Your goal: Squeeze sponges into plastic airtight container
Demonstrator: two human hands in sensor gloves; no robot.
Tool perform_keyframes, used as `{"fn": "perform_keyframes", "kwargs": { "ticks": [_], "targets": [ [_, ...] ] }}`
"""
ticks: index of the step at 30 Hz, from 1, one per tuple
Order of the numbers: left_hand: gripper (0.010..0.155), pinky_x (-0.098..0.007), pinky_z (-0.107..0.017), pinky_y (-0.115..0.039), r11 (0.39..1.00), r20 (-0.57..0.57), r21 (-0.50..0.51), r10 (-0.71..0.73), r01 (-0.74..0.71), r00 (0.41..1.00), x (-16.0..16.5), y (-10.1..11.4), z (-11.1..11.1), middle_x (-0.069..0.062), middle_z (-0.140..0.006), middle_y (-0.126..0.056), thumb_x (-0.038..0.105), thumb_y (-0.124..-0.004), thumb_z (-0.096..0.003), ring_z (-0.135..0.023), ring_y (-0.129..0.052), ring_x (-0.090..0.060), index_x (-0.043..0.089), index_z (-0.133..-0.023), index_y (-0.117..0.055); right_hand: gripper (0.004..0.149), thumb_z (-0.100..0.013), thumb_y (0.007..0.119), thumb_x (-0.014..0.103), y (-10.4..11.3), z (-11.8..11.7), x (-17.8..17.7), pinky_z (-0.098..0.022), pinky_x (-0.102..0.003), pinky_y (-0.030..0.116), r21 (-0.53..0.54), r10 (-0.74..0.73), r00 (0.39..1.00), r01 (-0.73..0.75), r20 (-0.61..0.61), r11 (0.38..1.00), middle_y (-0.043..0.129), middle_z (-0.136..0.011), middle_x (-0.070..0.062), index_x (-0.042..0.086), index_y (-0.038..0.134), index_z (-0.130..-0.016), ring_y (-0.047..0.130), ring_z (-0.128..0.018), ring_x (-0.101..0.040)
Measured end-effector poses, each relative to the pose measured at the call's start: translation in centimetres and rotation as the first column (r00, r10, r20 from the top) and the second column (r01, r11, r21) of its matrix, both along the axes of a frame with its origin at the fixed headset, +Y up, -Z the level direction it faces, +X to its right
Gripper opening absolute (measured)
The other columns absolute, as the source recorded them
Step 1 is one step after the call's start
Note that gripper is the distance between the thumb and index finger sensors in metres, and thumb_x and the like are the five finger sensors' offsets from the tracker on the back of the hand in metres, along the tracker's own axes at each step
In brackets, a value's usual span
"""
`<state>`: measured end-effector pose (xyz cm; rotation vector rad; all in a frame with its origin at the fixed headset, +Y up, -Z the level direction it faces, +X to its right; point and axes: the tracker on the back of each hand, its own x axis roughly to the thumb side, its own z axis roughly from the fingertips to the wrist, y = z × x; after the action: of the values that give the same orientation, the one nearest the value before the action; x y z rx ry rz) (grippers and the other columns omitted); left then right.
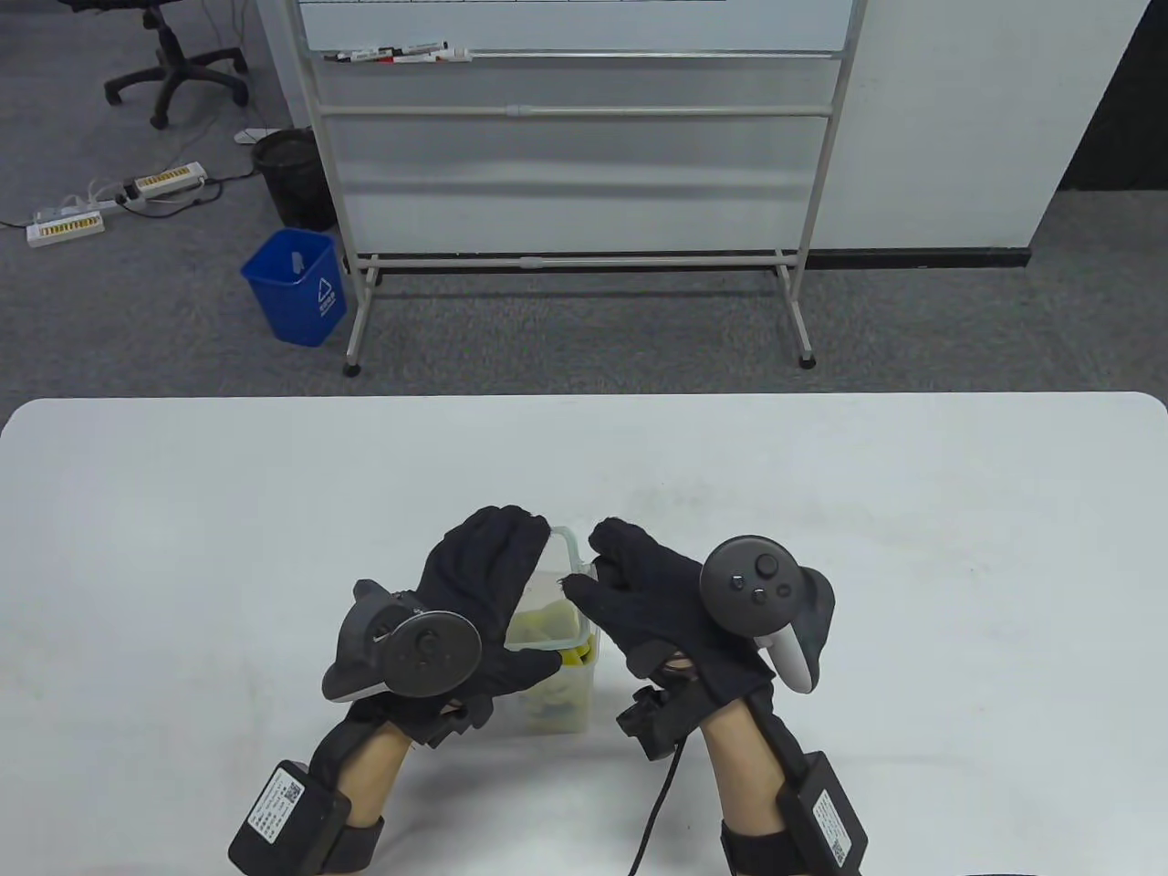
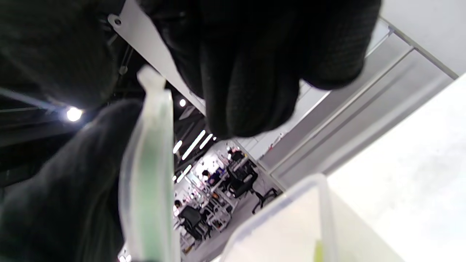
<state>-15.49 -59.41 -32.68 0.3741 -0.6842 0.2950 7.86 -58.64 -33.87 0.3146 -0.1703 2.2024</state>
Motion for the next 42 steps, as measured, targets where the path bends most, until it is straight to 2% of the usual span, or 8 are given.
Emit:
{"fn": "perform_keyframes", "kwargs": {
  "ticks": [8, 15, 20, 24, 28, 34, 38, 42],
  "targets": [
    [0.113, -0.070, -0.077, -0.050, 0.995, -0.037, 0.095, -0.028, 0.032, 0.999, 0.6, -0.1, 0.8, -0.020, -0.119, -0.033, 0.063, -0.093, -0.0313, -0.109, -0.042, -0.046, 0.015, -0.110, -0.027, 0.060, -0.040, 0.094, 0.043, -0.3, 0.0, -0.4, -0.041, -0.041, 0.086, -0.003, -0.086, 0.996, 0.086, -0.009, 0.996, 0.106, -0.062, -0.004, 0.009, 0.086, -0.089, 0.105, -0.037, -0.019],
    [0.109, -0.070, -0.077, -0.050, 0.986, -0.048, 0.017, 0.166, -0.166, 0.985, -2.0, 0.6, -0.1, -0.018, -0.120, -0.029, 0.067, -0.086, -0.0345, -0.112, -0.037, -0.045, 0.017, -0.111, -0.026, 0.058, -0.039, 0.094, 0.040, 0.1, 0.3, 0.6, -0.040, -0.041, 0.086, 0.035, -0.121, 0.992, 0.119, 0.035, 0.992, 0.106, -0.061, -0.006, 0.008, 0.088, -0.088, 0.106, -0.036, -0.020],
    [0.094, -0.058, -0.067, -0.075, 0.838, -0.215, -0.143, 0.493, -0.527, 0.843, -5.4, 0.1, -1.4, -0.019, -0.112, -0.061, 0.065, -0.082, -0.0405, -0.097, -0.077, -0.041, 0.013, -0.109, -0.043, 0.058, -0.040, 0.094, 0.040, 0.1, 0.1, 1.3, -0.040, -0.041, 0.086, 0.032, -0.209, 0.978, 0.209, 0.025, 0.977, 0.106, -0.062, -0.006, 0.009, 0.087, -0.088, 0.106, -0.037, -0.020],
    [0.081, -0.045, -0.049, -0.090, 0.724, -0.266, -0.343, 0.536, -0.598, 0.801, -6.4, -0.9, -2.6, -0.014, -0.091, -0.086, 0.062, -0.082, -0.0424, -0.068, -0.101, -0.028, 0.011, -0.101, -0.059, 0.058, -0.039, 0.094, 0.040, 0.1, 0.1, 1.3, -0.040, -0.040, 0.087, 0.059, -0.277, 0.961, 0.275, 0.013, 0.959, 0.107, -0.061, -0.006, 0.009, 0.088, -0.087, 0.106, -0.036, -0.020],
    [0.058, -0.039, -0.034, -0.094, 0.546, -0.252, -0.478, 0.665, -0.688, 0.703, -6.5, -2.0, -3.4, -0.010, -0.070, -0.100, 0.051, -0.082, -0.0461, -0.046, -0.108, -0.021, 0.013, -0.090, -0.078, 0.058, -0.039, 0.094, 0.040, -0.3, -0.1, 1.1, -0.039, -0.040, 0.087, 0.018, -0.281, 0.960, 0.281, -0.007, 0.959, 0.107, -0.061, -0.006, 0.009, 0.088, -0.087, 0.107, -0.036, -0.020],
    [0.057, -0.032, -0.029, -0.095, 0.559, -0.295, -0.494, 0.613, -0.667, 0.733, -7.1, -2.7, -4.0, -0.003, -0.061, -0.100, 0.054, -0.085, -0.0431, -0.036, -0.106, -0.013, 0.016, -0.085, -0.078, 0.058, -0.039, 0.094, 0.040, -1.1, -0.5, 1.2, -0.038, -0.040, 0.089, -0.036, -0.277, 0.960, 0.278, 0.037, 0.960, 0.108, -0.060, -0.006, 0.007, 0.088, -0.087, 0.109, -0.035, -0.019],
    [0.057, -0.032, -0.027, -0.095, 0.475, -0.359, -0.504, 0.644, -0.721, 0.676, -7.2, -3.5, -4.2, 0.000, -0.061, -0.100, 0.051, -0.089, -0.0413, -0.035, -0.106, -0.013, 0.016, -0.084, -0.076, 0.057, -0.041, 0.092, 0.041, -1.5, -0.7, 1.1, -0.038, -0.040, 0.091, -0.066, -0.236, 0.969, 0.242, 0.076, 0.968, 0.110, -0.060, -0.007, 0.007, 0.089, -0.086, 0.111, -0.036, -0.020],
    [0.054, -0.032, -0.025, -0.096, 0.502, -0.371, -0.507, 0.608, -0.701, 0.702, -7.2, -3.9, -4.5, 0.000, -0.059, -0.101, 0.050, -0.089, -0.0414, -0.032, -0.107, -0.012, 0.016, -0.083, -0.078, 0.054, -0.042, 0.092, 0.041, -2.0, -0.9, 1.1, -0.044, -0.044, 0.086, -0.088, -0.186, 0.973, 0.199, 0.134, 0.976, 0.107, -0.066, -0.008, 0.014, 0.092, -0.088, 0.108, -0.043, -0.023]
  ]
}}
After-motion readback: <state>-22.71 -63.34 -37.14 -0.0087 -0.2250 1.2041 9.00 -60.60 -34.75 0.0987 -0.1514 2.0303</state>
